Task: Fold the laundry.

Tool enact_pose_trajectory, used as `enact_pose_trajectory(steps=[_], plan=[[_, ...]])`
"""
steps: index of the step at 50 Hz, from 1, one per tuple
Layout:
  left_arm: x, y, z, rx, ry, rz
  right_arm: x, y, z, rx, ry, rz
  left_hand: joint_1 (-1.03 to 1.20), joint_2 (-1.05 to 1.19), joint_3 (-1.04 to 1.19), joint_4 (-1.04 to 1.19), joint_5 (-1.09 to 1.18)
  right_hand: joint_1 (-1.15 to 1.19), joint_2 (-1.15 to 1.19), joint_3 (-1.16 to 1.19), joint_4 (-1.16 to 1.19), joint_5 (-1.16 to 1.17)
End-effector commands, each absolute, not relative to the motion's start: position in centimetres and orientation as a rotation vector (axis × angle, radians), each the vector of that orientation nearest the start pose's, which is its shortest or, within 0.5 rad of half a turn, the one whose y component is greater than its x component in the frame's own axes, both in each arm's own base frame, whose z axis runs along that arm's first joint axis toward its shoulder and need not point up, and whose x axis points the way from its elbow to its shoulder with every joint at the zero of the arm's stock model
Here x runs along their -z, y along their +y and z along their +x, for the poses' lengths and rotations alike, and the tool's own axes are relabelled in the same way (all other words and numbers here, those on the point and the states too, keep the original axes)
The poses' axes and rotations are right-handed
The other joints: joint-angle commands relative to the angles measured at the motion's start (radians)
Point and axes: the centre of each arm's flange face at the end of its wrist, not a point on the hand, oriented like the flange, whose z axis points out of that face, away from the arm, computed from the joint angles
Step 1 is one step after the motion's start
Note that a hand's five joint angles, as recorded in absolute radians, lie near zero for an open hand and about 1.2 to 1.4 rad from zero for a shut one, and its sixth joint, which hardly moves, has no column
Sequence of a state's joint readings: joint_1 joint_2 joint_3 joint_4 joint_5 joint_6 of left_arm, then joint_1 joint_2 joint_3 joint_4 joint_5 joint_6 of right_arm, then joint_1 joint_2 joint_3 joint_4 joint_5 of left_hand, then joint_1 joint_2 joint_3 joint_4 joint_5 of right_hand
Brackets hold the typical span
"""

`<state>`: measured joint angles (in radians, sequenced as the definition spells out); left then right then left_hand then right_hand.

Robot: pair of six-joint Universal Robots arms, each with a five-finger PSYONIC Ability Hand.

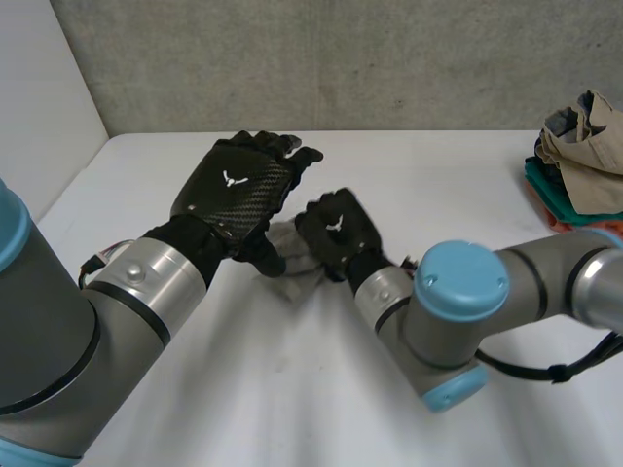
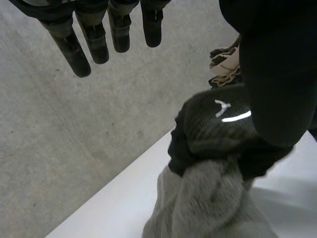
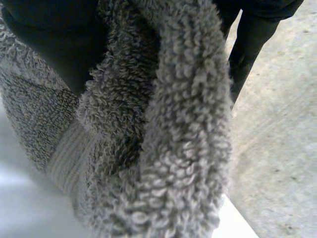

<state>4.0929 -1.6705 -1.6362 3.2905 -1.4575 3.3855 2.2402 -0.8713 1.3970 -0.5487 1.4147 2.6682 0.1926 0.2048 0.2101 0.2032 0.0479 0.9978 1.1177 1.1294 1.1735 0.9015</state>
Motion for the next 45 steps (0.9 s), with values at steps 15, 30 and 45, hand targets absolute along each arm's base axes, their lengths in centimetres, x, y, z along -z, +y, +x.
enact_pose_trajectory(steps=[15,30,45], plan=[[-27.0,-18.4,-30.0,2.399,2.229,1.164,-13.1,-27.2,33.9,1.85,1.913,-1.26,0.027,0.015,0.009,0.016,-0.003,-0.56,-0.68,-0.692,-0.736,-0.638],[-26.7,-18.4,-30.0,2.388,2.239,1.172,-11.8,-25.6,33.3,1.72,1.973,-1.319,0.03,0.018,0.012,0.019,0.0,-0.804,-0.924,-0.936,-0.98,-0.882],[-26.5,-18.4,-30.0,2.382,2.244,1.174,-10.9,-26.7,34.2,1.798,1.918,-1.307,0.027,0.015,0.009,0.016,-0.003,-0.631,-0.751,-0.763,-0.807,-0.709]])
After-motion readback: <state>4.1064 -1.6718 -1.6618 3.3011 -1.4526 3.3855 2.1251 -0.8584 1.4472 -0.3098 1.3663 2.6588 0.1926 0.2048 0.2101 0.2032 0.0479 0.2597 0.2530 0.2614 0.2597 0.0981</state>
